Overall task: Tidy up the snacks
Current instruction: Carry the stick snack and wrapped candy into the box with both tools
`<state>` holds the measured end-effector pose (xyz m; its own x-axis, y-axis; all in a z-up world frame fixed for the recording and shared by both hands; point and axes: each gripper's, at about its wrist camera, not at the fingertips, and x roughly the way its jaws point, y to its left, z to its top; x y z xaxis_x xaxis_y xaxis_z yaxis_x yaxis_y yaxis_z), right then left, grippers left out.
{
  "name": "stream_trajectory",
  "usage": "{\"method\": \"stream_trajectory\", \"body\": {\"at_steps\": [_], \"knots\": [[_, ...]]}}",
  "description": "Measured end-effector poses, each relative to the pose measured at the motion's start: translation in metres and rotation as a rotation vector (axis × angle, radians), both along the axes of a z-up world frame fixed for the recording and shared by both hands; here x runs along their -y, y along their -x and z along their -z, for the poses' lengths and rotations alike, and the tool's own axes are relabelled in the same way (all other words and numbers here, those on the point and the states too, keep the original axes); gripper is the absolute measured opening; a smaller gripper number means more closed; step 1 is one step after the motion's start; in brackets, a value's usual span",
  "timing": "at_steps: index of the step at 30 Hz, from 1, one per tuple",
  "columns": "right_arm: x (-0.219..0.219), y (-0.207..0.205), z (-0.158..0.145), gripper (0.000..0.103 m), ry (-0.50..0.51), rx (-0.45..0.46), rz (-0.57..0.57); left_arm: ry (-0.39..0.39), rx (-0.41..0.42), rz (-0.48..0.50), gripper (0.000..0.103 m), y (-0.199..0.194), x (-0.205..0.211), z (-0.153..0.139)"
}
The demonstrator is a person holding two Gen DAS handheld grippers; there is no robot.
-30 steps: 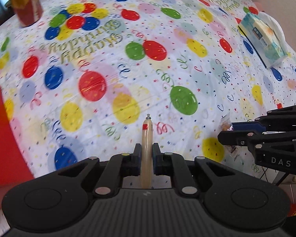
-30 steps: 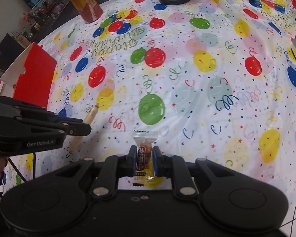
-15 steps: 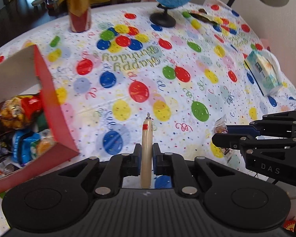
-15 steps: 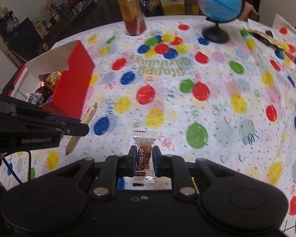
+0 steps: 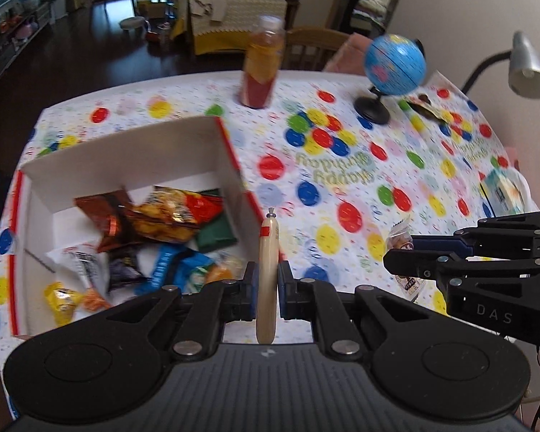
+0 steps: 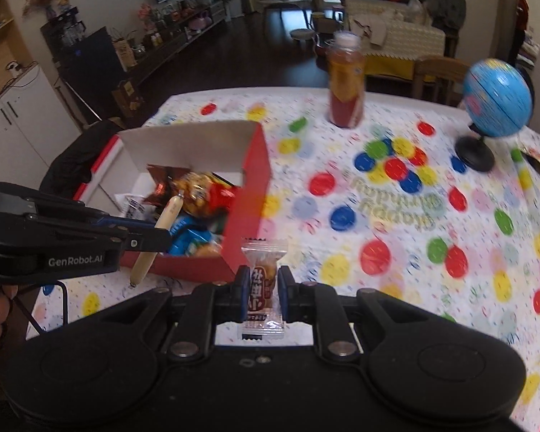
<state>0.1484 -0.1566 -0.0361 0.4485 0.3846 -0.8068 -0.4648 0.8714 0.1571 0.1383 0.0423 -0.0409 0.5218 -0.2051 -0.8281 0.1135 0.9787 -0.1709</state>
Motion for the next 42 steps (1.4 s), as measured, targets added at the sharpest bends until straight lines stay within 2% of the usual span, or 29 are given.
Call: {"method": "stream_trajectory", "body": {"at_steps": [5, 10, 18, 27, 35, 42], "knots": [[-0.043, -0.007, -0.007, 0.014, -0.002, 0.017, -0.043, -0.01, 0.028, -0.066, 0.01, 0.003, -0.046, -0.007], [-0.084, -0.017, -0.002, 0.014, 0.007, 0.01, -0.083, -0.026, 0.03, -0.133, 0.01, 0.002, -0.095, -0.004], [-0.128, -0.047, 0.039, 0.014, 0.068, -0.056, -0.082, -0.053, -0.043, -0.194, 0.01, -0.019, -0.146, 0.028], [-0.145, -0.064, 0.084, 0.014, 0.144, -0.124, -0.061, -0.118, -0.117, -0.198, 0.011, -0.056, -0.161, 0.068], [-0.153, -0.063, 0.098, 0.018, 0.154, -0.147, -0.063, -0.141, -0.174, -0.188, 0.011, -0.06, -0.162, 0.091], [-0.152, -0.059, 0.102, 0.024, 0.142, -0.149, -0.05, -0.159, -0.196, -0.191, 0.011, -0.055, -0.159, 0.097]]}}
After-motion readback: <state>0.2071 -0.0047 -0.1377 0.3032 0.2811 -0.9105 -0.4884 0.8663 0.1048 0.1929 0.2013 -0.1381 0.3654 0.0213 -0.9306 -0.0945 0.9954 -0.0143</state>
